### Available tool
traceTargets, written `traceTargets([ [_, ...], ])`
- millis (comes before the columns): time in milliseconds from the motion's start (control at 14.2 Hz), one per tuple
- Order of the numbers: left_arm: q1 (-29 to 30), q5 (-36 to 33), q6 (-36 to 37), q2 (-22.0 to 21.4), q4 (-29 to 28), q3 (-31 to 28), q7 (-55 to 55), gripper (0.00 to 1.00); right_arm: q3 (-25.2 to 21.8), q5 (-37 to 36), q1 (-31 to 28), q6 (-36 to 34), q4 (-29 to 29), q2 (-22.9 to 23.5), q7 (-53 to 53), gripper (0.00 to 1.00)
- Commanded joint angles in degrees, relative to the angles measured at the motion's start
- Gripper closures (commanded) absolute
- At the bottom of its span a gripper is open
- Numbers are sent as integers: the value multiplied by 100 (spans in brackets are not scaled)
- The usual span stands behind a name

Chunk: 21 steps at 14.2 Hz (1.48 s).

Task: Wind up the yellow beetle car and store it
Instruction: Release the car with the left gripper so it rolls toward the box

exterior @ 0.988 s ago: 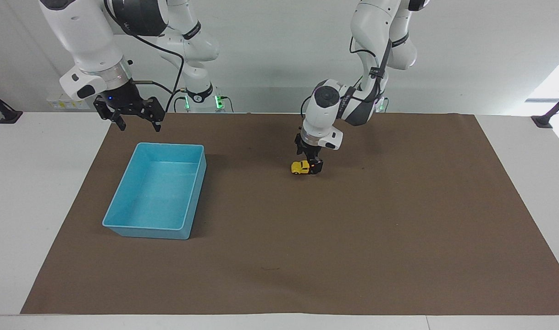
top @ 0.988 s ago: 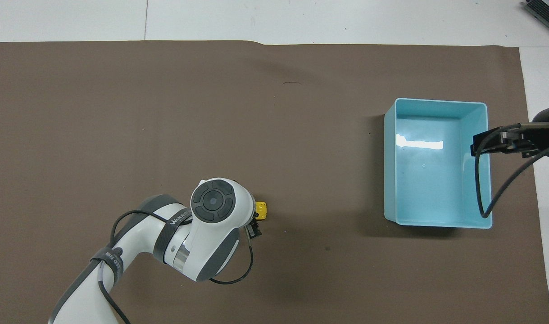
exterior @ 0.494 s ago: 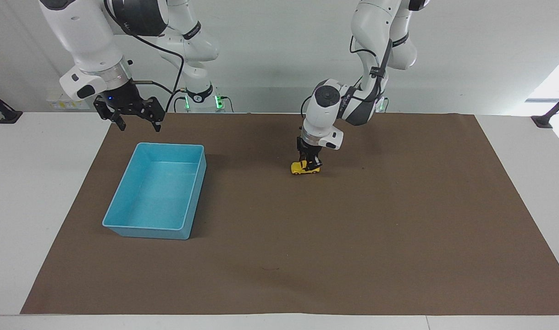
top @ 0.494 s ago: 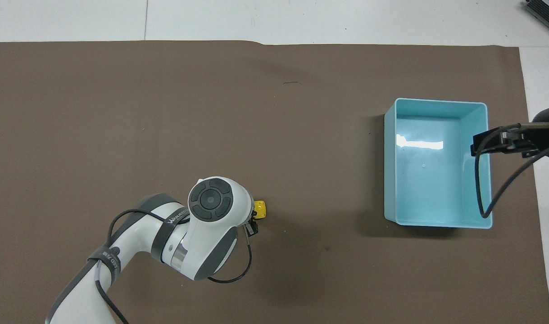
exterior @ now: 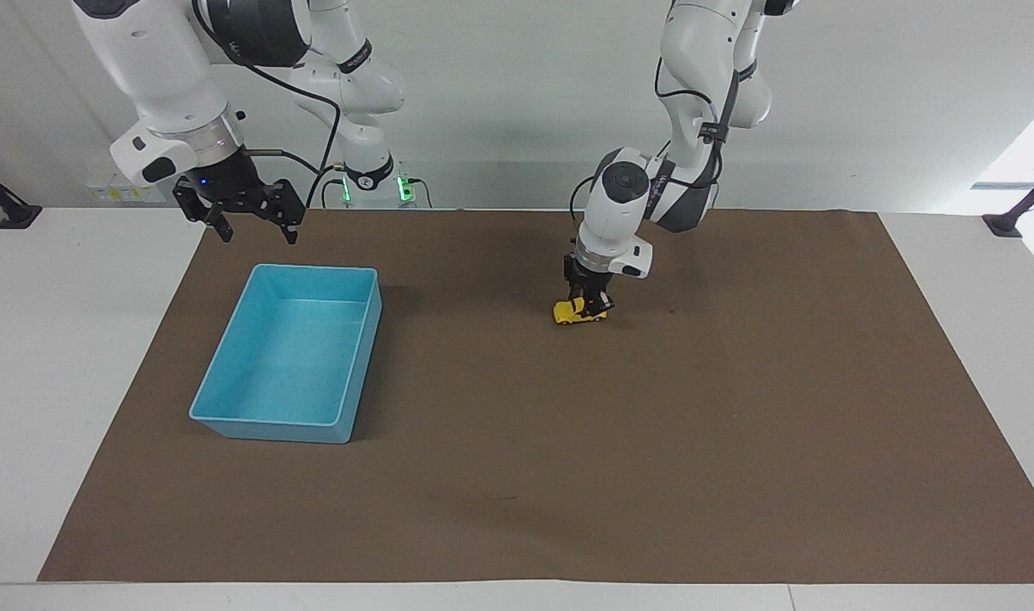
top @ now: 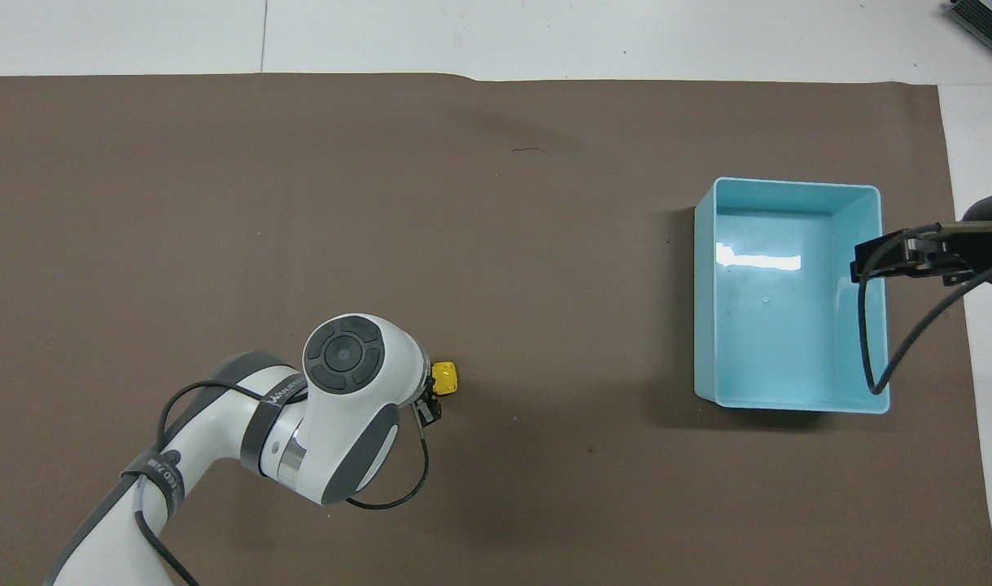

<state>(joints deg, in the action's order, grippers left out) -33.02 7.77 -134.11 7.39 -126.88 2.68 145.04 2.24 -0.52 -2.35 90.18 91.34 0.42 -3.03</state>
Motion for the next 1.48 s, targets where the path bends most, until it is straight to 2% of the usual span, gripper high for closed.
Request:
traceTargets([
  [0,269,-100,-90,-140,-652,5,-300,95,4,43,-38,26,60,-77,136,0],
  [282,498,-109,-19,-202,-793,-4,-327,95,4,43,-38,26,60,-69,136,0],
  [424,795,-127,-19,-281,-987,-13,-641,95,4,43,-38,26,60,-77,136,0],
  [988,815,-127,95,-370,-1102,-13,-1136,92,4,43,-38,26,60,-77,136,0],
  [1059,823,-127,113,-361,-1076,-13,-1144,71,4,43,-38,26,60,-77,136,0],
  [1129,832,-127,191,-326,-954,-13,-1118,30,4,43,-38,26,60,-77,136,0],
  [1200,832,-127,279,-334,-787,-13,-1083,0,4,43,-38,26,60,-77,136,0],
  [1412,929,-127,1234,-361,47,-22,-1065,0,4,43,-38,26,60,-77,136,0],
])
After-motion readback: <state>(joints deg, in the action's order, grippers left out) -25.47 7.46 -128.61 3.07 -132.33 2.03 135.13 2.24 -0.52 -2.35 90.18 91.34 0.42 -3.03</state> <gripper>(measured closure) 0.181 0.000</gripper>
